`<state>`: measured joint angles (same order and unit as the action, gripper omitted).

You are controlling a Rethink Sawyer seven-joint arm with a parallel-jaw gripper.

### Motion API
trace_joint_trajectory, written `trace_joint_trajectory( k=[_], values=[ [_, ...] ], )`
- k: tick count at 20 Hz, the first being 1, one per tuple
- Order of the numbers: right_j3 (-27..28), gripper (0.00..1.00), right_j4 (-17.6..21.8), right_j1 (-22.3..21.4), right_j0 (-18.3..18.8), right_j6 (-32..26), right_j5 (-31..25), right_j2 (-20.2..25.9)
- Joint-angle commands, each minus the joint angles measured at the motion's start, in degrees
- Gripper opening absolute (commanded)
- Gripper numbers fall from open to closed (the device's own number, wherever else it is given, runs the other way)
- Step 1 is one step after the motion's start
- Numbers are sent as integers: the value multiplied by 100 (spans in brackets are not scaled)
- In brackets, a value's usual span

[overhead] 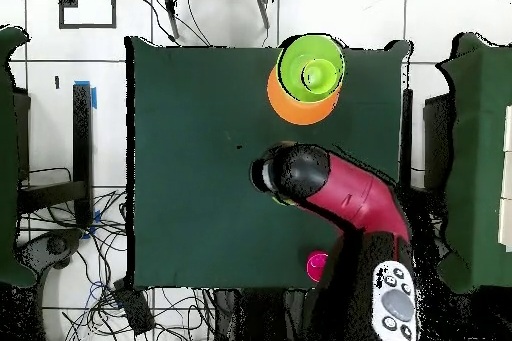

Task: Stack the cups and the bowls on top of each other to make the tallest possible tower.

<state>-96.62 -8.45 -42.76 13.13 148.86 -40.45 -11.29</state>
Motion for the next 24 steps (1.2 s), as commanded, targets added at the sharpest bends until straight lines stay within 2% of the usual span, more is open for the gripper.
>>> trace_joint_trajectory(
  k=[1, 15, 24],
  values=[
    [1157, 0, 558, 295, 161, -715, -967, 477],
    [2656, 0, 871, 610, 408, -902, -2147, 751],
    [3783, 0, 941, 1071, 445, -908, -2827, 881]
  ],
)
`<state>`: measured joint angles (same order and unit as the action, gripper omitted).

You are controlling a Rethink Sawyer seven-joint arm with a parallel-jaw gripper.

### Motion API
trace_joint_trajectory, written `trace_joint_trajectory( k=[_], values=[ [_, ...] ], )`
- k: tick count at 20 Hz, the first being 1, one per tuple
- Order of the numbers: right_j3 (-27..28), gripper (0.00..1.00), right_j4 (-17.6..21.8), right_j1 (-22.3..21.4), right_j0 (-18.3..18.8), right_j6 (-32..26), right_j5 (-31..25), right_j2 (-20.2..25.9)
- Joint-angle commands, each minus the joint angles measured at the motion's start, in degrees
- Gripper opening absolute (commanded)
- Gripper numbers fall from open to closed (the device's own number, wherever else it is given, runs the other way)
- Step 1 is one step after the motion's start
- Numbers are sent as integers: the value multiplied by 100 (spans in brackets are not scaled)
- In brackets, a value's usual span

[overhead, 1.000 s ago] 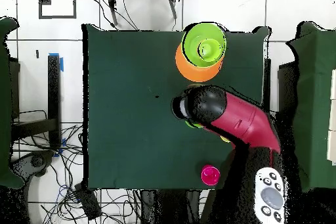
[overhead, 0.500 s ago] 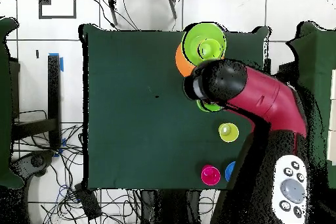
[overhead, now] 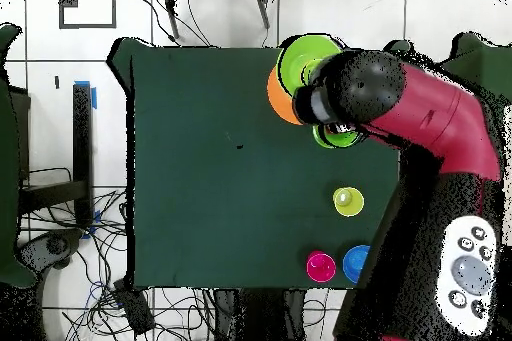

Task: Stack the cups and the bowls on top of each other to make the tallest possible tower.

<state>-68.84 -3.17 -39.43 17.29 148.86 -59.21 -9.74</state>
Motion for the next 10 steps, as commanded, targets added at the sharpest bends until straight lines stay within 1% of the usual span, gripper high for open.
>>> trace_joint_trajectory(
  k=[1, 6, 10],
  values=[
    [1113, 0, 411, 788, 24, -896, -1019, 727],
    [1732, 0, 367, 1199, 43, -877, -1129, 793],
    [1976, 0, 311, 1395, 4, -794, -1123, 786]
  ],
)
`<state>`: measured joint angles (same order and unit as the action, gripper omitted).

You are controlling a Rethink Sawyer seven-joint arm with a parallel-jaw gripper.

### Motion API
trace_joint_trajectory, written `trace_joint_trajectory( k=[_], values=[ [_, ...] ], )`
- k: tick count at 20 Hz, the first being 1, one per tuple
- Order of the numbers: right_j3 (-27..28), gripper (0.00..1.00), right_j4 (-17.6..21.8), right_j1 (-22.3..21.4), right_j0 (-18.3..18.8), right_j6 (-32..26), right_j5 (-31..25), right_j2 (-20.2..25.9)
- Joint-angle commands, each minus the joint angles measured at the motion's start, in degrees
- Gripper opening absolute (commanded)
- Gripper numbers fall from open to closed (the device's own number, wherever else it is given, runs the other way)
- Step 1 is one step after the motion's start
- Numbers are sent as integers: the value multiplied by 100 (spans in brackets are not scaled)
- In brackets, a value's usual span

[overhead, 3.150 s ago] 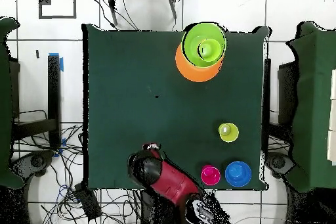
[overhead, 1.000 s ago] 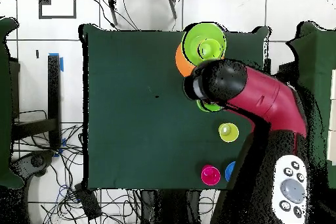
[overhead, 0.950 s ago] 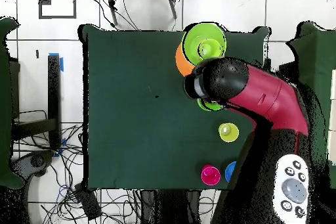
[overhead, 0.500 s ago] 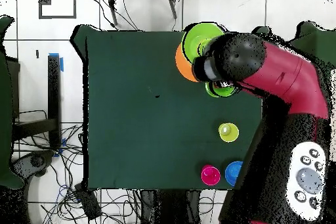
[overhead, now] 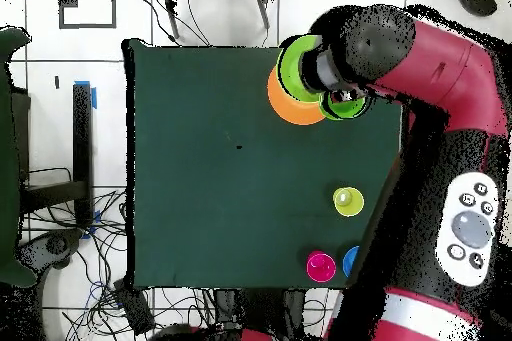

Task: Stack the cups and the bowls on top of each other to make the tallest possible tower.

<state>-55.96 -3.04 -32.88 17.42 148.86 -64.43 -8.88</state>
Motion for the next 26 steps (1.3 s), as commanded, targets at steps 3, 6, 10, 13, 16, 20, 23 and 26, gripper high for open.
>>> trace_joint_trajectory(
  k=[3, 6, 10, 13, 16, 20, 23, 26],
  values=[
    [803, 0, 254, 829, -47, -743, -593, 674],
    [959, 0, 219, 915, -81, -721, -641, 657],
    [1125, 0, 177, 1020, -123, -671, -700, 625],
    [1165, 0, 141, 1063, -167, -595, -687, 598],
    [1132, 0, 102, 1073, -214, -514, -646, 571],
    [1087, 0, 71, 1056, -250, -456, -619, 538],
    [1058, 0, 63, 1031, -252, -469, -630, 524],
    [1057, 0, 63, 1029, -253, -480, -631, 521]
  ],
)
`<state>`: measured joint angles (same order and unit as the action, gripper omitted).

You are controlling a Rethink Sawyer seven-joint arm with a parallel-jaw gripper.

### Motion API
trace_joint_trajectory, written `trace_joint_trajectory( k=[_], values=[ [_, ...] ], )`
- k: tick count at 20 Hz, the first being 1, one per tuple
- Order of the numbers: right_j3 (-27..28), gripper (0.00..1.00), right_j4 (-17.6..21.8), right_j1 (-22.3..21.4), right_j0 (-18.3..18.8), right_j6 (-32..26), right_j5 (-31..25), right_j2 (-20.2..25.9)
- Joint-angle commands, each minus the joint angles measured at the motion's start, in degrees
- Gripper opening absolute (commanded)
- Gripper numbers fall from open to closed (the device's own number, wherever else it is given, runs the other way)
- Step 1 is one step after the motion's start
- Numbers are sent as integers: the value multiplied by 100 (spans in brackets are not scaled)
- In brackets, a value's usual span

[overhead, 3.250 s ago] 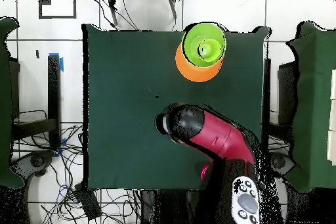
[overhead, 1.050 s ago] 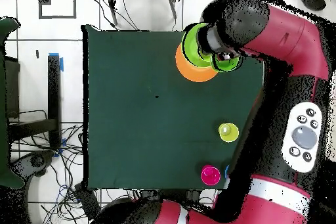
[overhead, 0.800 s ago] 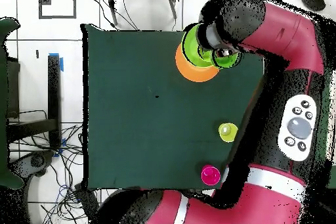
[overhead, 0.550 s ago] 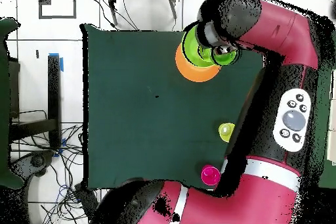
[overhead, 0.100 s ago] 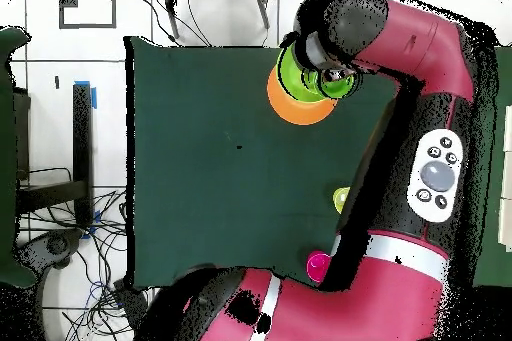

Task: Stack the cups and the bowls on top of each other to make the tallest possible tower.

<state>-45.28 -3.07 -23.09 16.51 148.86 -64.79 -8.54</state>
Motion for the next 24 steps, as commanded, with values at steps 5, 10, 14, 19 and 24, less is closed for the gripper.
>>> trace_joint_trajectory(
  k=[5, 10, 14, 19, 24],
  values=[
    [-84, 0, 51, 28, -193, -434, -556, 486],
    [-247, 0, 23, 13, -215, -384, -360, 509],
    [-347, 0, -20, 43, -222, -322, -198, 544],
    [-406, 0, -67, 41, -241, -259, -153, 546],
    [-413, 0, -74, 66, -226, -304, -96, 564]
  ],
)
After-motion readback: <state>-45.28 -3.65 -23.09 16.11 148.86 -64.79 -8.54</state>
